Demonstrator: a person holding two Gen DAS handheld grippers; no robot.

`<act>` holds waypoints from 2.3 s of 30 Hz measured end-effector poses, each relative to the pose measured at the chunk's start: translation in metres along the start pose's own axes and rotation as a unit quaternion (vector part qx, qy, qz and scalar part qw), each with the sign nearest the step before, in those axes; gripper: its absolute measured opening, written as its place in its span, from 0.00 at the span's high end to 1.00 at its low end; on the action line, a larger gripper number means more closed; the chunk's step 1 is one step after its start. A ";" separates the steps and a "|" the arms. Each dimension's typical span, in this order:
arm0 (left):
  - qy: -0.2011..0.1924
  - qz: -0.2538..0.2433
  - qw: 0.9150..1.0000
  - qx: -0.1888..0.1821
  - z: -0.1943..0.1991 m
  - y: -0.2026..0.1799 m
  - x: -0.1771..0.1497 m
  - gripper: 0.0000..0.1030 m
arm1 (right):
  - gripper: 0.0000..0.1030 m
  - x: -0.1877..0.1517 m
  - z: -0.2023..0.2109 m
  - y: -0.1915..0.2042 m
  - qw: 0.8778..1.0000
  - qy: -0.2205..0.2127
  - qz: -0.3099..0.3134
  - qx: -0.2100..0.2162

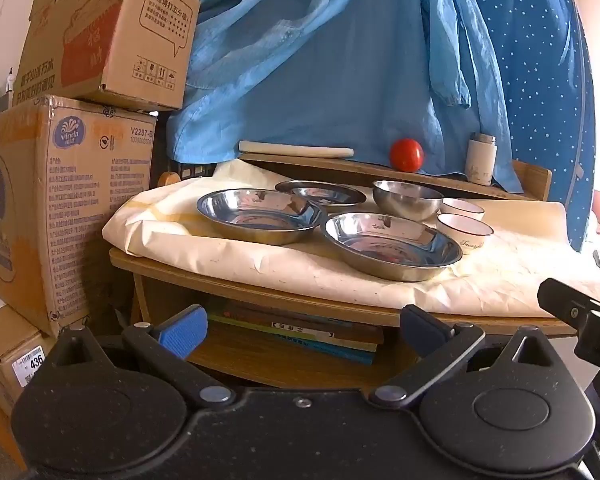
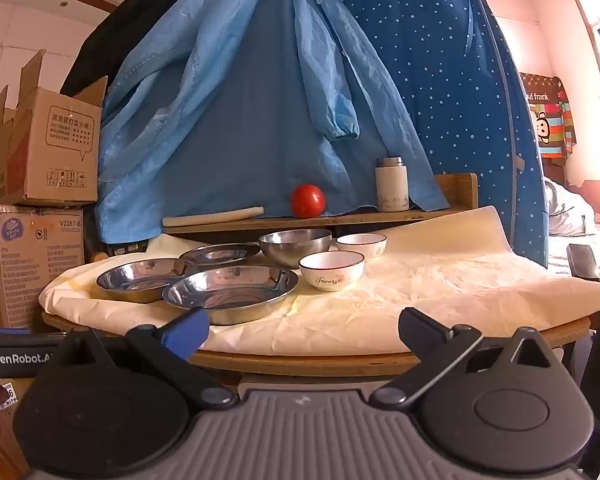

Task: Organize plates and bowls

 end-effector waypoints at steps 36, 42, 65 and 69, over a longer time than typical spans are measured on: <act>0.007 -0.013 1.000 0.011 0.000 -0.005 0.001 0.01 | 0.00 0.001 0.001 0.000 1.000 -0.002 0.002 -0.001; 0.007 -0.013 1.000 0.012 0.001 -0.005 0.002 0.01 | 0.00 0.001 0.001 0.000 1.000 -0.002 0.002 -0.001; 0.007 -0.013 1.000 0.009 -0.003 -0.005 0.005 0.01 | 0.00 -0.003 -0.002 0.002 1.000 -0.001 0.002 -0.001; 0.007 -0.013 1.000 0.009 -0.003 -0.005 0.005 0.01 | 0.00 0.001 -0.002 0.000 1.000 0.000 0.002 -0.001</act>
Point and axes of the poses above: each gripper's, at about its wrist camera, not at the fingertips, and z roughly against the way its jaws point, y to its left, x to its top, the point moved 1 cm from there along -z, roughly the way its jaws point, and after that the axes turned 14 degrees about -z, right-handed, at the moved point
